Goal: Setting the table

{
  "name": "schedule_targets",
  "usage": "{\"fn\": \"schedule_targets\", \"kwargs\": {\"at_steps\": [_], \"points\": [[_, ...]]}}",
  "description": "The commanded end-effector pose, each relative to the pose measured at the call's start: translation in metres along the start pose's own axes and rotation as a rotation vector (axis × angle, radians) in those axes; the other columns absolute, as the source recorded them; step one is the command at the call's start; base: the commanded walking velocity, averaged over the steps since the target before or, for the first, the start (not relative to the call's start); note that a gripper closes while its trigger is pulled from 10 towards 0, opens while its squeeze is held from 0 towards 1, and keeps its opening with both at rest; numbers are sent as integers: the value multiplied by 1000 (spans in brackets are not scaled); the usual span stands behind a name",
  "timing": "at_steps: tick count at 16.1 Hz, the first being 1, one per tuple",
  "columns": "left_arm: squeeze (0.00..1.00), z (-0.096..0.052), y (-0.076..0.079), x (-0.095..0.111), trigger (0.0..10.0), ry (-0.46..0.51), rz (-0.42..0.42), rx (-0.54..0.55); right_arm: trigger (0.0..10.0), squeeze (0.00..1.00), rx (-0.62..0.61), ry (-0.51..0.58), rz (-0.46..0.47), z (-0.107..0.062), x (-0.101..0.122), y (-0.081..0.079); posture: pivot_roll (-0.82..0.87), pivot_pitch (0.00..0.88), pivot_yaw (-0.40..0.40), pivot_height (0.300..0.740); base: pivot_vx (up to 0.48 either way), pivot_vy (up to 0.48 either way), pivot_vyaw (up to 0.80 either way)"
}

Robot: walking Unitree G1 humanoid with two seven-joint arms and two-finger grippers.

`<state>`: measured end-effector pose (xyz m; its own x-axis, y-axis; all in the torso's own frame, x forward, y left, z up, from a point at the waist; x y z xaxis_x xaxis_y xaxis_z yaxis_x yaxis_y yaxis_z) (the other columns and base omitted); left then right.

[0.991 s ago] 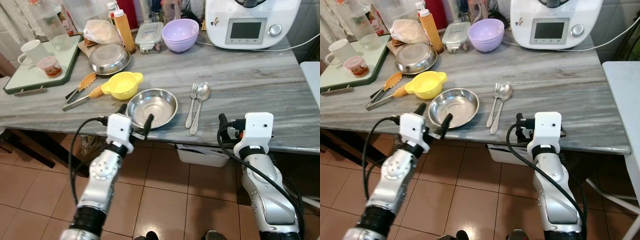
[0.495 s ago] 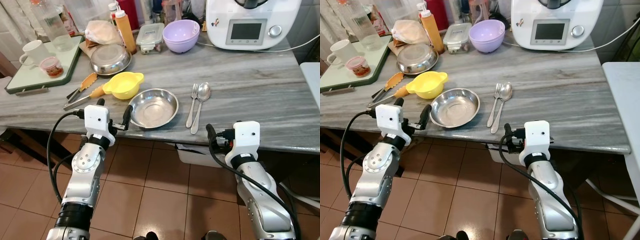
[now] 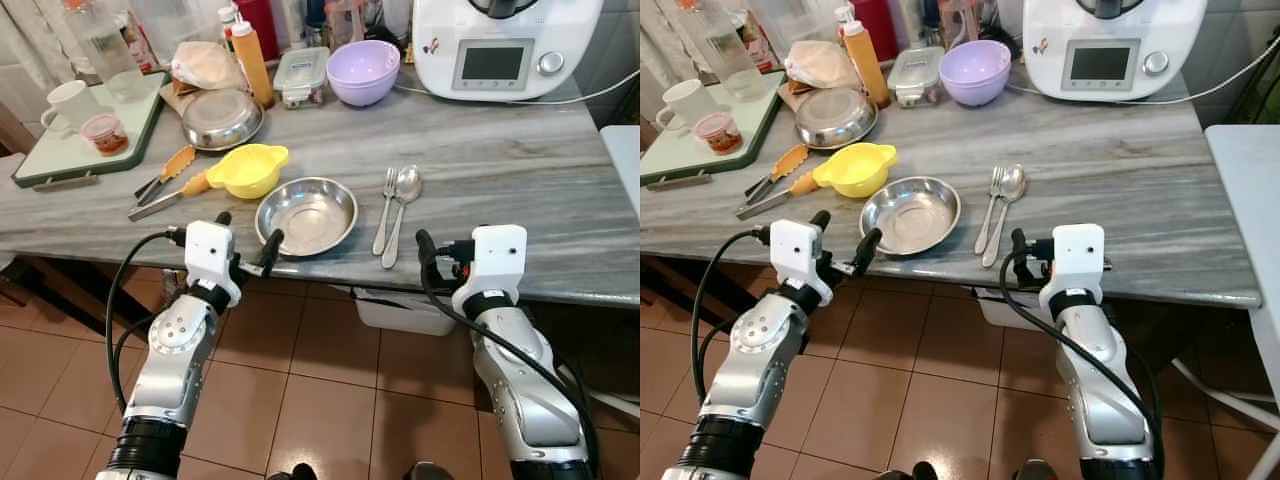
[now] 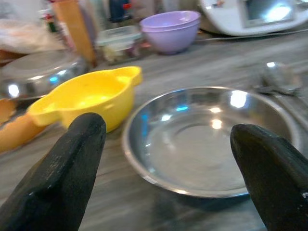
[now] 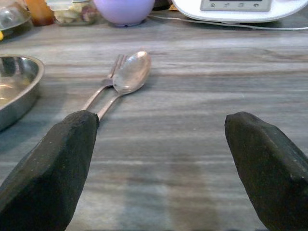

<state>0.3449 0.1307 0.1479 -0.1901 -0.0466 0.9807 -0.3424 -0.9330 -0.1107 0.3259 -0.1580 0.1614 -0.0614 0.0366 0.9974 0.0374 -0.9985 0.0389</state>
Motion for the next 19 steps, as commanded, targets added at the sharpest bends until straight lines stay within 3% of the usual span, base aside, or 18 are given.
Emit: {"fn": "schedule_targets", "kwargs": {"at_steps": [1, 2, 19], "points": [[0, -7, -1, -4, 10000, -31, 4, -22, 10000, 404, -22, -31, 4, -1, -7, 2, -344, 151, 182, 740, 0, 0, 0], [0, -7, -2, -4, 10000, -35, 4, -18, 10000, 0, -26, -37, 0, -1, -8, 3, -344, 151, 182, 740, 0, 0, -544], [0, -5, 1, -2, 10000, -46, -66, 81, 10000, 0, -29, -31, -7, -1, -6, 0, -343, 159, 185, 740, 0, 0, -663]]}}
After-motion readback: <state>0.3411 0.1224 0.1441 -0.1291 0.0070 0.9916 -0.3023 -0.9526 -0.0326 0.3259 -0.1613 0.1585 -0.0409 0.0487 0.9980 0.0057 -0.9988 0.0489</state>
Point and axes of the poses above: a point about 5 cm out from each wrist's last joint towards the gripper, its own z axis pointing out of the wrist towards the gripper, its own x axis along the axis of the wrist's last joint, y = z × x, the point moved 3 cm from there along z, pointing out of the wrist towards the gripper, and after that the axes turned 3 degrees about z, right-handed, at the moved point
